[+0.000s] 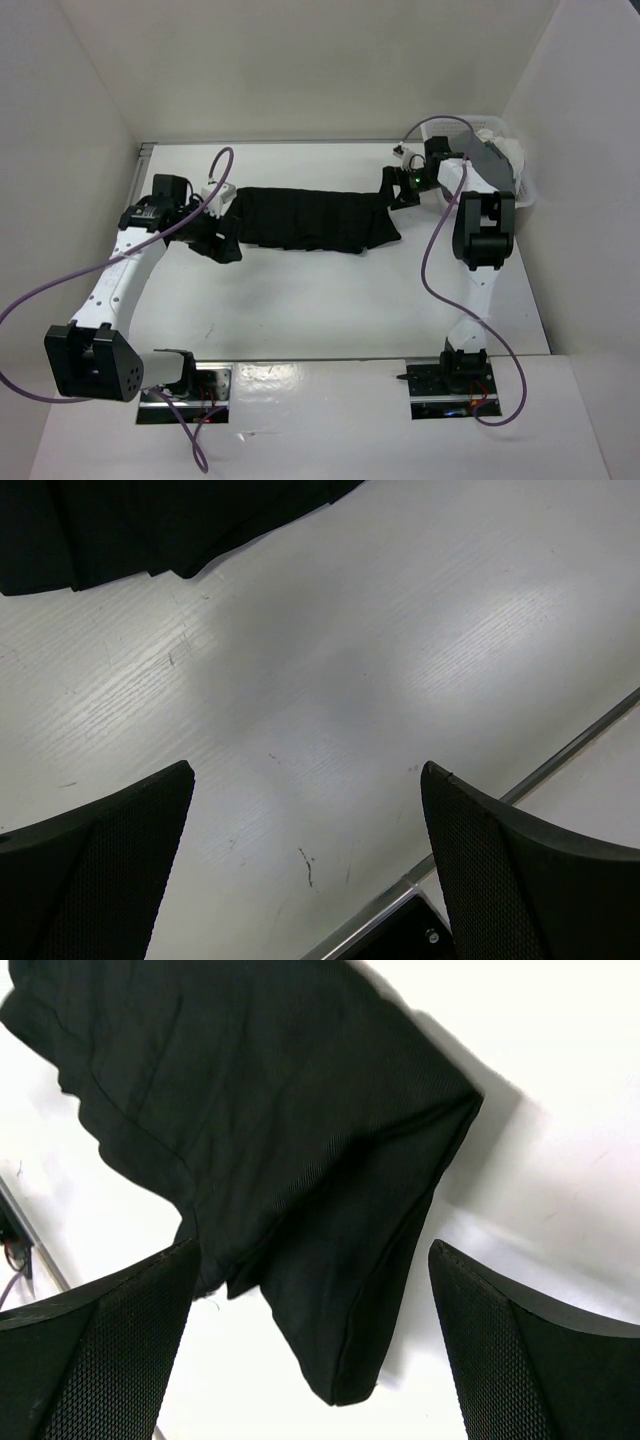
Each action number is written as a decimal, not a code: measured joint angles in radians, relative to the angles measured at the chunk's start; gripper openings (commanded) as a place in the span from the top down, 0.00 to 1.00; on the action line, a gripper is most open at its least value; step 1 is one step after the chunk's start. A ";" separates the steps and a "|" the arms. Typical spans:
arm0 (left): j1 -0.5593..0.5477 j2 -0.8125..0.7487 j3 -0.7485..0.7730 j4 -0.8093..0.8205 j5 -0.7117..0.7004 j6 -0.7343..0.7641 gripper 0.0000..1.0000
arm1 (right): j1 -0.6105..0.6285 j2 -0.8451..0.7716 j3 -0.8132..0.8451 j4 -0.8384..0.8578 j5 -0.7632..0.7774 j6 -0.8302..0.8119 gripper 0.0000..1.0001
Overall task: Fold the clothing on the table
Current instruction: Fold the skirt
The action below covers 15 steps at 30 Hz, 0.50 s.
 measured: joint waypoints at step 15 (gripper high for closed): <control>0.000 0.000 -0.019 0.007 0.001 0.000 0.00 | 0.042 0.076 0.086 0.021 0.002 0.050 0.02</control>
